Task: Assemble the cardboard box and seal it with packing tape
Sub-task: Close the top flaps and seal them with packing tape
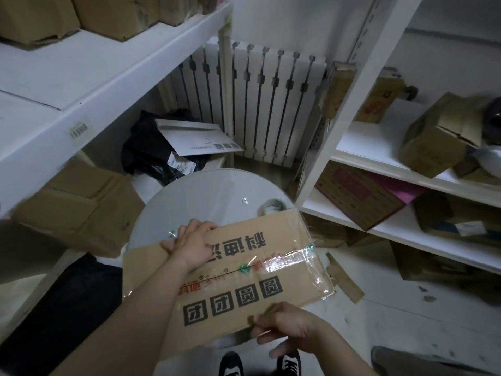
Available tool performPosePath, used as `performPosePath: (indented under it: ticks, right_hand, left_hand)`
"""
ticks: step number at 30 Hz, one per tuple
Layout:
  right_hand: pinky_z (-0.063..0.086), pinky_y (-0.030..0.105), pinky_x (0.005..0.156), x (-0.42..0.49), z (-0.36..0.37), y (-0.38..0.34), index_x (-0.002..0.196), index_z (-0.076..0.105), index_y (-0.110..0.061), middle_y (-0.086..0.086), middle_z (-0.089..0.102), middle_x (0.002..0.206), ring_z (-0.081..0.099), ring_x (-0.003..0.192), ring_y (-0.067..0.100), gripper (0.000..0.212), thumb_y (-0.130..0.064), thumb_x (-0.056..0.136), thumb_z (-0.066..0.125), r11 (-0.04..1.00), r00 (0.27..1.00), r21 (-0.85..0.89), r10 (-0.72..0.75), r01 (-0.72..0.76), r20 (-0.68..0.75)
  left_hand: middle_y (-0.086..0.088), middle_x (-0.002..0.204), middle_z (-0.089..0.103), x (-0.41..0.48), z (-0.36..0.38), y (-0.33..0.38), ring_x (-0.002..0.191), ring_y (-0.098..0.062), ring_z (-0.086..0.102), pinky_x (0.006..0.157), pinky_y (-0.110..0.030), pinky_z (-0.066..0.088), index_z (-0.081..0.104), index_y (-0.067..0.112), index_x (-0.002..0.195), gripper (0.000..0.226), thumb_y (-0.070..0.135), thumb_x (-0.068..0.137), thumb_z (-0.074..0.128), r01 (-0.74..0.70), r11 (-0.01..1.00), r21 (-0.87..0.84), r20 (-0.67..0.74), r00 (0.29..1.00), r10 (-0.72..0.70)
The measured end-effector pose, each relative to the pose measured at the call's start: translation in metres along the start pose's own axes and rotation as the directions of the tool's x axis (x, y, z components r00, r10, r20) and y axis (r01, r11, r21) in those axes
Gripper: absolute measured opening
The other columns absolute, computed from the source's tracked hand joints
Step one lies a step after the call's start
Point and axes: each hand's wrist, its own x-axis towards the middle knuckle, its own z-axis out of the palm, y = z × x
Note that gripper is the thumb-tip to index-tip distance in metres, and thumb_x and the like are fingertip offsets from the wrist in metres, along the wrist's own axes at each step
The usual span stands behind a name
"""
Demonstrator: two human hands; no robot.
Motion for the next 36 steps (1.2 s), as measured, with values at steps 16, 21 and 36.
performPosePath:
  ticks: [16,21,36]
  right_hand:
    - [0.038,0.034,0.098,0.039,-0.139,-0.12,0.122,0.062,-0.024,0.008,0.058,0.124,0.048,0.119,0.028,0.032,-0.035,0.095,0.049,0.786,0.473,-0.615,-0.519,-0.063,-0.712]
    - [0.045,0.031,0.082,0.066,-0.17,-0.152,0.117,0.063,-0.016,0.01,0.064,0.117,0.059,0.105,0.026,0.031,-0.033,0.099,0.045,0.715,0.707,-0.697,-0.462,-0.06,-0.536]
    - [0.059,0.029,0.072,0.211,-0.202,-0.203,0.113,0.062,-0.006,0.014,0.065,0.11,0.064,0.099,0.024,0.027,-0.003,0.087,0.058,0.673,0.98,-0.731,-0.04,-0.116,-0.193]
  left_hand:
    - [0.004,0.145,0.024,0.058,-0.001,0.062,0.137,-0.019,0.025,0.116,-0.051,0.009,0.031,0.042,0.147,0.063,0.056,0.09,0.053,-0.083,0.994,0.064,0.078,0.994,0.078]
    - [-0.001,0.142,0.032,0.085,-0.004,0.075,0.134,-0.022,0.032,0.112,-0.045,0.017,0.035,0.04,0.145,0.058,0.055,0.092,0.051,-0.055,0.995,0.082,0.119,0.992,0.045]
    - [-0.01,0.141,0.038,0.165,0.006,0.028,0.128,-0.026,0.046,0.11,-0.032,0.034,0.038,0.025,0.147,0.056,0.039,0.095,0.055,0.04,0.993,-0.11,0.163,0.986,-0.021]
